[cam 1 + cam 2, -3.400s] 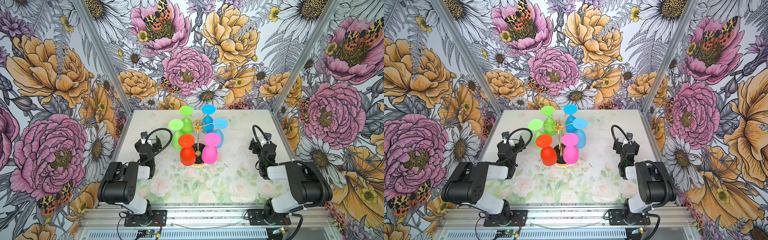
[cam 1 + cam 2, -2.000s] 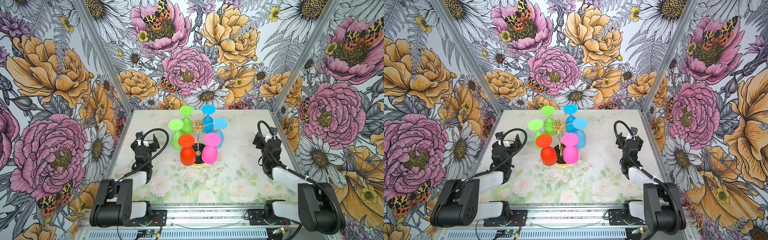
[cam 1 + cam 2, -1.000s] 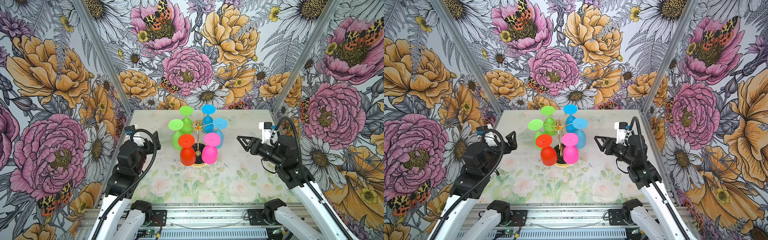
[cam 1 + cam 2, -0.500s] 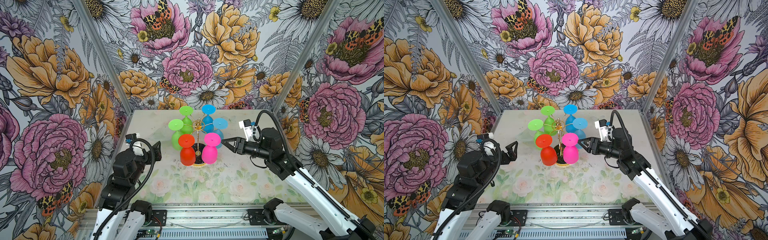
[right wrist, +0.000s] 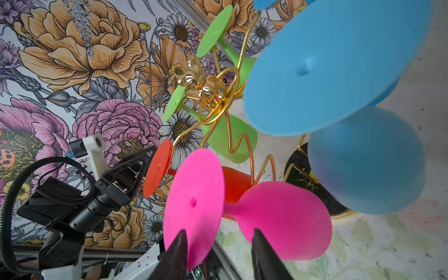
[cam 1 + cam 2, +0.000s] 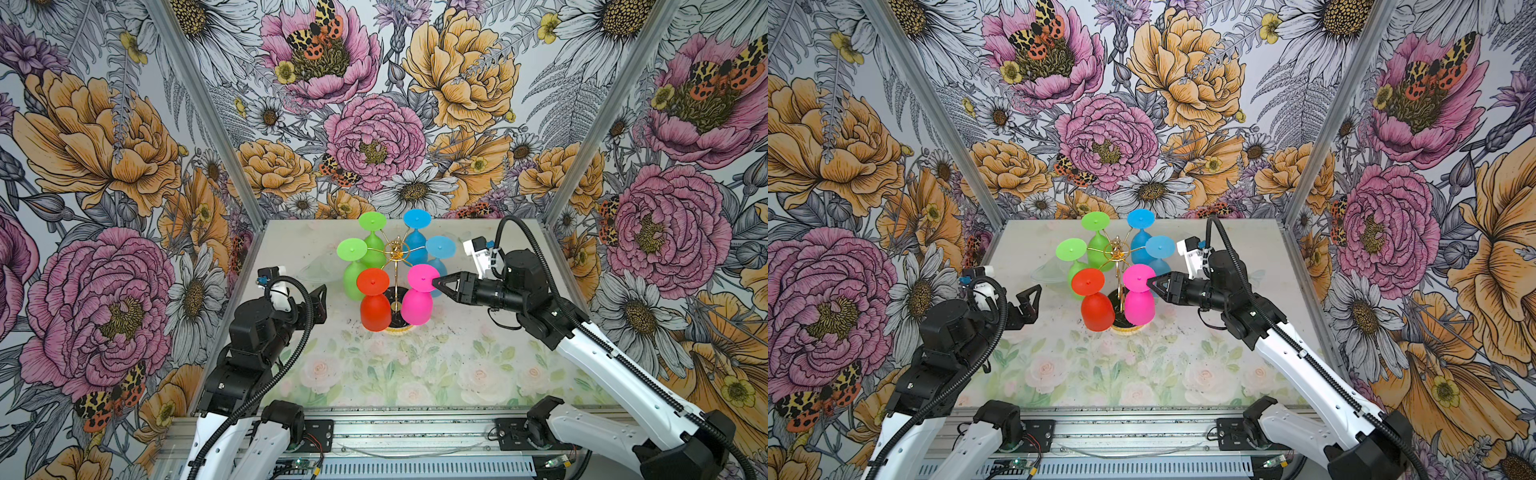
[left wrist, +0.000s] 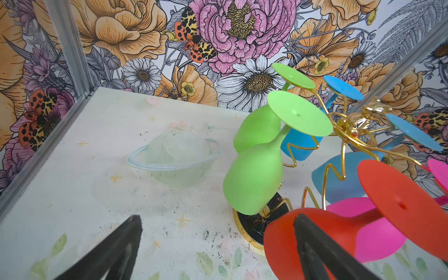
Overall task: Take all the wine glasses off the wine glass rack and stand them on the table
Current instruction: 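Raise both arms and reach the right gripper toward the magenta glass, then close the right gripper on the magenta glass foot and pull it off the rack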
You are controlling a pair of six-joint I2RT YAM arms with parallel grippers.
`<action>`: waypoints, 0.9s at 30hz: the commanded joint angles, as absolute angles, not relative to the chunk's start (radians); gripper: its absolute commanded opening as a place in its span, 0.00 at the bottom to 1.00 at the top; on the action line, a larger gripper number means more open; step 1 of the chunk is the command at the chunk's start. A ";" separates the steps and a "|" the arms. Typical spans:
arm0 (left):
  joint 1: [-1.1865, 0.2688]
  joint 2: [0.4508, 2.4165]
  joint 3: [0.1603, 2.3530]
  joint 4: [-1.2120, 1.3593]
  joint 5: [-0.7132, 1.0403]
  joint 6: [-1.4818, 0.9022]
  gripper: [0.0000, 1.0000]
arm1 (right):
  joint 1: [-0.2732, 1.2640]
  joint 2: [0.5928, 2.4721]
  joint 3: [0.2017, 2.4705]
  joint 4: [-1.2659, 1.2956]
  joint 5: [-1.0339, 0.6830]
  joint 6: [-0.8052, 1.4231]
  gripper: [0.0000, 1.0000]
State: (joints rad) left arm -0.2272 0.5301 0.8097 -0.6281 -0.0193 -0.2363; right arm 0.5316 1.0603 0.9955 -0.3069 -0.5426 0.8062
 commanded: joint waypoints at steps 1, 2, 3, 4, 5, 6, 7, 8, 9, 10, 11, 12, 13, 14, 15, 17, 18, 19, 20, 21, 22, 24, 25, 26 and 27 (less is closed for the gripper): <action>-0.232 0.517 0.799 -0.626 0.016 -0.234 0.99 | 0.540 1.073 1.030 -0.265 -0.526 0.821 0.39; -0.232 0.517 0.798 -0.626 0.020 -0.235 0.99 | 0.540 1.075 1.030 -0.262 -0.526 0.823 0.37; -0.232 0.516 0.799 -0.624 0.024 -0.235 0.99 | 0.541 1.077 1.032 -0.261 -0.524 0.826 0.35; -0.232 0.515 0.797 -0.625 0.026 -0.235 0.99 | 0.542 1.078 1.032 -0.259 -0.523 0.827 0.34; -0.232 0.515 0.798 -0.625 0.027 -0.234 0.99 | 0.542 1.077 1.034 -0.258 -0.521 0.830 0.32; -0.231 0.514 0.798 -0.624 0.027 -0.234 0.99 | 0.543 1.077 1.034 -0.258 -0.518 0.830 0.29; -0.231 0.513 0.799 -0.624 0.028 -0.233 0.99 | 0.543 1.076 1.034 -0.259 -0.516 0.833 0.28; -0.231 0.514 0.798 -0.623 0.029 -0.233 0.99 | 0.543 1.074 1.034 -0.258 -0.512 0.833 0.26; -0.232 0.514 0.797 -0.623 0.029 -0.232 0.99 | 0.544 1.072 1.035 -0.259 -0.506 0.833 0.25; -0.232 0.512 0.797 -0.623 0.029 -0.233 0.99 | 0.543 1.070 1.034 -0.260 -0.504 0.833 0.25; -0.232 0.512 0.797 -0.623 0.030 -0.233 0.99 | 0.544 1.068 1.034 -0.260 -0.500 0.833 0.22; -0.232 0.512 0.797 -0.623 0.032 -0.233 0.99 | 0.543 1.065 1.034 -0.259 -0.497 0.834 0.21; -0.232 0.512 0.798 -0.624 0.034 -0.233 0.99 | 0.543 1.065 1.035 -0.260 -0.497 0.834 0.19; -0.232 0.511 0.797 -0.623 0.033 -0.233 0.99 | 0.543 1.063 1.035 -0.260 -0.496 0.834 0.17; -0.229 0.511 0.797 -0.621 0.034 -0.233 0.99 | 0.544 1.062 1.037 -0.260 -0.496 0.834 0.15; -0.230 0.508 0.796 -0.622 0.034 -0.233 0.99 | 0.543 1.062 1.038 -0.260 -0.498 0.837 0.10; -0.228 0.507 0.795 -0.620 0.034 -0.233 0.99 | 0.543 1.059 1.038 -0.260 -0.500 0.839 0.08; -0.227 0.506 0.796 -0.620 0.034 -0.232 0.99 | 0.543 1.058 1.039 -0.260 -0.499 0.841 0.07; -0.226 0.506 0.795 -0.619 0.034 -0.233 0.99 | 0.543 1.053 1.039 -0.259 -0.497 0.842 0.05; -0.226 0.505 0.794 -0.619 0.035 -0.233 0.99 | 0.543 1.051 1.039 -0.260 -0.498 0.844 0.03; -0.226 0.505 0.793 -0.618 0.037 -0.233 0.99 | 0.543 1.047 1.039 -0.259 -0.496 0.845 0.02; -0.225 0.503 0.794 -0.619 0.042 -0.234 0.99 | 0.543 1.042 1.039 -0.259 -0.496 0.850 0.00; -0.224 0.502 0.794 -0.617 0.042 -0.235 0.99 | 0.543 1.041 1.039 -0.259 -0.498 0.853 0.00; -0.223 0.500 0.792 -0.617 0.042 -0.235 0.99 | 0.543 1.039 1.039 -0.259 -0.498 0.856 0.00; -0.222 0.499 0.793 -0.616 0.042 -0.234 0.99 | 0.543 1.037 1.039 -0.259 -0.499 0.858 0.00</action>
State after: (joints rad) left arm -0.2268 0.5167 0.8055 -0.6277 0.0185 -0.2363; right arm 0.5377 1.0531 1.0183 -0.2527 -0.5167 0.8494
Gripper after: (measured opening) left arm 0.986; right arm 0.050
